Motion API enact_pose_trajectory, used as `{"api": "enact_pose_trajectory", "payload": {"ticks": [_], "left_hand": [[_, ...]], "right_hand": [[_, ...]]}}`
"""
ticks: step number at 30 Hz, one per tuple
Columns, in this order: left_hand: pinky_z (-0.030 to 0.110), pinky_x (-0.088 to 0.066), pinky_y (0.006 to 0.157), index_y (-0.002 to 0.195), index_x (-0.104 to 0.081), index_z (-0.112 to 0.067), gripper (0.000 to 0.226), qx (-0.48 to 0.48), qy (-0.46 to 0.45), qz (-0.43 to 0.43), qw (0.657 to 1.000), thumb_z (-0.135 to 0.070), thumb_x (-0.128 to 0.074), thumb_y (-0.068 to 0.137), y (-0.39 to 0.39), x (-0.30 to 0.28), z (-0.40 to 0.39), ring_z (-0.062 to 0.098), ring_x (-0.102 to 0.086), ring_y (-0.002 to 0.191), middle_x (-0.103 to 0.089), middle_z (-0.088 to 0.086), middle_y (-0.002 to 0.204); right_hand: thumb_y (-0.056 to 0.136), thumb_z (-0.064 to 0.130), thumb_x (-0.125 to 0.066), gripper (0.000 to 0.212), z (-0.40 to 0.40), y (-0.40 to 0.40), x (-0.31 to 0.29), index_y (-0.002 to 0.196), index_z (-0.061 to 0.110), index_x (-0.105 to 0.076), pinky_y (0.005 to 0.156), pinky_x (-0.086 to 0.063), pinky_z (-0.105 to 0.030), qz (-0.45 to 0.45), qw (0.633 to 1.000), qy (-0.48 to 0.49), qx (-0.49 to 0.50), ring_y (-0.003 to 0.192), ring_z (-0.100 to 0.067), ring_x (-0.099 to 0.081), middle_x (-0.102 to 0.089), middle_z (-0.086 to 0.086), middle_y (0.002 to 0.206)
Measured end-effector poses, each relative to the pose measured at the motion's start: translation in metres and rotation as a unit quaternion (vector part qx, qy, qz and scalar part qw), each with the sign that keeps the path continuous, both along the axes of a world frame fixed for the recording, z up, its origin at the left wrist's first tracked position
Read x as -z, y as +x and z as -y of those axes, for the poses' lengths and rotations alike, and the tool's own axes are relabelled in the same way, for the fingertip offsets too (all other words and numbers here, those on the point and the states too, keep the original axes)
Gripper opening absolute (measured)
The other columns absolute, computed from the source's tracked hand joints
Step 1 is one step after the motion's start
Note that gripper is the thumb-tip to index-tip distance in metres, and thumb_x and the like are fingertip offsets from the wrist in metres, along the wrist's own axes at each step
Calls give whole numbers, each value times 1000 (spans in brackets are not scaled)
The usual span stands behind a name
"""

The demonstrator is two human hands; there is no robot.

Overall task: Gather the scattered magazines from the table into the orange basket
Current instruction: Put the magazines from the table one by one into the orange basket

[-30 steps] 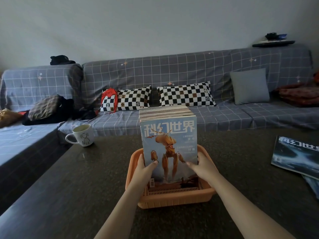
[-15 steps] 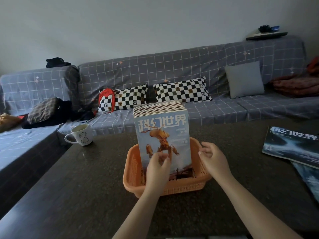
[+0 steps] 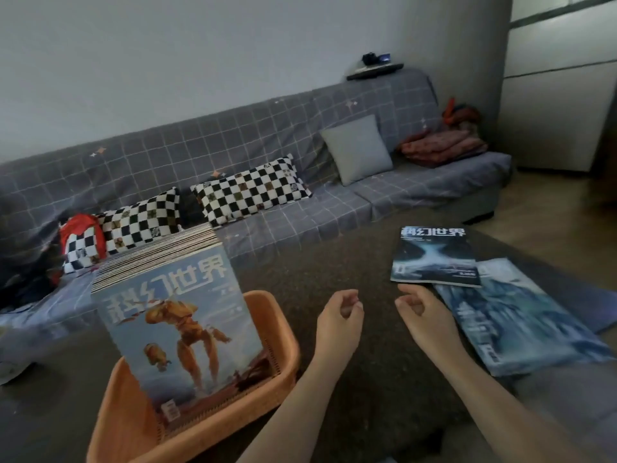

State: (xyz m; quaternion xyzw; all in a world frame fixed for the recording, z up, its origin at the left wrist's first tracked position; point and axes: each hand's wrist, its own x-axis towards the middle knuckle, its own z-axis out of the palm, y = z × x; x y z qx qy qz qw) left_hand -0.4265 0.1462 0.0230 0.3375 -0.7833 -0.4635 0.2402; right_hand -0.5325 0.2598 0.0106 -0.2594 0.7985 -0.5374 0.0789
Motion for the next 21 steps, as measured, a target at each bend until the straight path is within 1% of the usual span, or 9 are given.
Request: {"api": "enact_pose_trajectory", "payload": {"ticks": [3,5,8,10,12,14,16,18,21], "left_hand": [[5,-36,65,128,-54,-31,35,29,8,15,999,-30,-57,94,-48,10,-6,-10,-51,90,-56,-22,108],[6,-37,71,132,-52,-29,39,40,15,23,999,-32,-57,93,-77,19,-6,-5,-51,99,-58,-14,121],[21,-40,95,139,-46,-26,48,51,3,57,997,-38,-55,94,-112,34,-4,8,-47,122,-51,-3,139],[32,-31,110,146,-37,-21,57,61,-5,84,995,-41,-53,94,-131,45,1,16,-35,137,-38,1,151],[34,-20,116,150,-28,-17,62,68,-14,108,992,-39,-50,97,-148,52,8,18,-21,145,-25,3,158],[33,-15,117,152,-23,-16,62,71,-9,123,990,-36,-48,99,-163,58,17,18,-14,147,-18,3,160],[33,-18,116,151,-25,-14,60,74,-12,131,989,-34,-47,99,-177,64,25,19,-16,146,-21,3,159],[33,-28,111,146,-36,-9,54,49,-20,119,991,-31,-49,99,-187,67,30,22,-30,140,-36,7,152],[26,-42,88,129,-56,-4,40,-29,20,72,997,-26,-55,96,-199,64,36,17,-56,112,-61,9,127]], "right_hand": [[90,28,-56,33,-17,-36,10,123,21,-54,65,-39,-18,-6,999,20,44,81,1,-52,-55,13,91],[90,30,-56,34,-26,-60,17,123,20,-55,71,-43,-23,-23,996,52,70,91,-8,-56,-59,5,103],[90,36,-56,42,-33,-95,32,128,18,-53,94,-42,-37,-66,979,140,133,115,-24,-47,-53,-6,125],[91,40,-52,51,-34,-117,42,135,17,-45,101,-33,-41,-81,961,207,164,125,-29,-36,-44,-9,136],[92,44,-45,56,-31,-135,50,140,18,-37,103,-28,-43,-68,948,256,177,130,-31,-29,-35,-7,145],[93,47,-39,57,-26,-149,58,142,18,-31,105,-26,-43,-54,939,288,179,132,-30,-26,-33,-5,147],[93,51,-32,59,-20,-154,68,143,18,-30,105,-23,-42,-88,924,329,176,132,-27,-27,-36,-2,145],[92,56,-27,65,-17,-154,74,144,16,-30,105,-22,-41,-125,907,361,175,132,-25,-27,-36,-2,145],[92,56,-31,64,-17,-156,78,140,14,-37,106,-23,-41,-131,909,344,195,131,-25,-30,-40,-3,143]]}}
